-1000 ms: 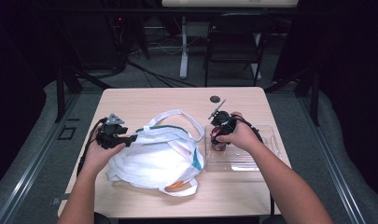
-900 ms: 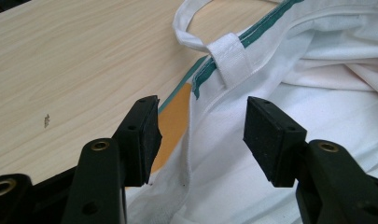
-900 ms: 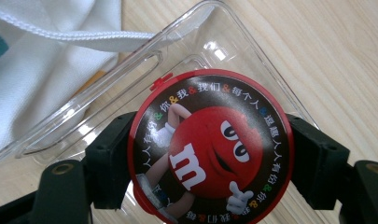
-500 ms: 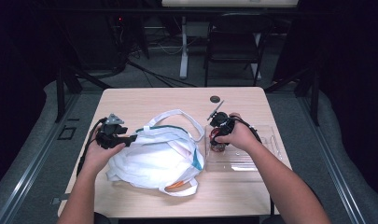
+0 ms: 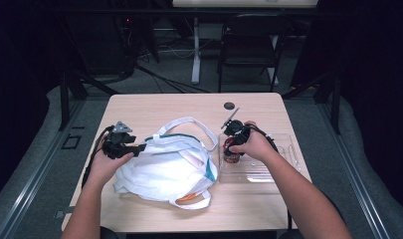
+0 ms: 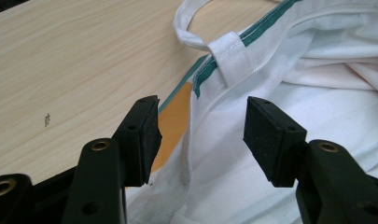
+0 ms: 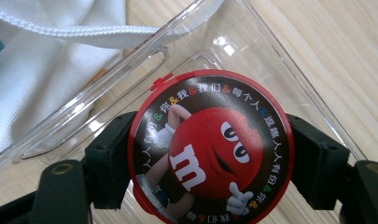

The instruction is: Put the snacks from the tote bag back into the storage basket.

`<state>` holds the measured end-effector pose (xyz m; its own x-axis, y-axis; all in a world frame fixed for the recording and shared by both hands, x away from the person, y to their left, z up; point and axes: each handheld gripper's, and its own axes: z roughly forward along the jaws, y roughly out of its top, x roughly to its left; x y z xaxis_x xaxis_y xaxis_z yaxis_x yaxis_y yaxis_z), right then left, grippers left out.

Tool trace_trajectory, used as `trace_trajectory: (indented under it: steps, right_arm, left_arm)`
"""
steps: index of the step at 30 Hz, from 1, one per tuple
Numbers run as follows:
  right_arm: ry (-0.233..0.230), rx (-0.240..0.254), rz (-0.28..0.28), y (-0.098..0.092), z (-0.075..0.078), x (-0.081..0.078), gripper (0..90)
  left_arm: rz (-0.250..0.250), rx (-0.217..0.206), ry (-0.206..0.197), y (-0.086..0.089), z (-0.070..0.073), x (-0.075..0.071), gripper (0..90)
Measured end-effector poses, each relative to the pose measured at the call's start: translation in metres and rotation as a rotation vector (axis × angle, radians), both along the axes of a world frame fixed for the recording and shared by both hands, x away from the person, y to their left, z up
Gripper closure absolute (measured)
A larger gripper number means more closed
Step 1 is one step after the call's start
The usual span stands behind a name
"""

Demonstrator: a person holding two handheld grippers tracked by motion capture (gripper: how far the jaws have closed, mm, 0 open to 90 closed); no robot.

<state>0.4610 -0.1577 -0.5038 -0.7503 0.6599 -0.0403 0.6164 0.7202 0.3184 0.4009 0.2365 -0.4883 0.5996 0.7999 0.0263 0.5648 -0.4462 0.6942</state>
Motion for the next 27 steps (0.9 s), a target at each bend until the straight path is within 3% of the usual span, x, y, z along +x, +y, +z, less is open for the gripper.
trace_trajectory:
  steps: [13,25,27]
  right_arm:
    - [-0.009,0.012,-0.027,0.0,0.002,-0.002,24.4]
    - [-0.029,0.008,-0.027,-0.003,0.016,-0.007,25.0]
    - [-0.033,0.015,-0.031,-0.004,0.016,-0.007,25.3]
  left_arm:
    - [-0.001,0.005,0.001,-0.001,-0.001,0.0,45.4]
    - [0.001,-0.002,-0.013,-0.001,0.001,-0.001,45.3]
    - [0.0,-0.004,-0.001,0.0,0.001,-0.002,45.3]
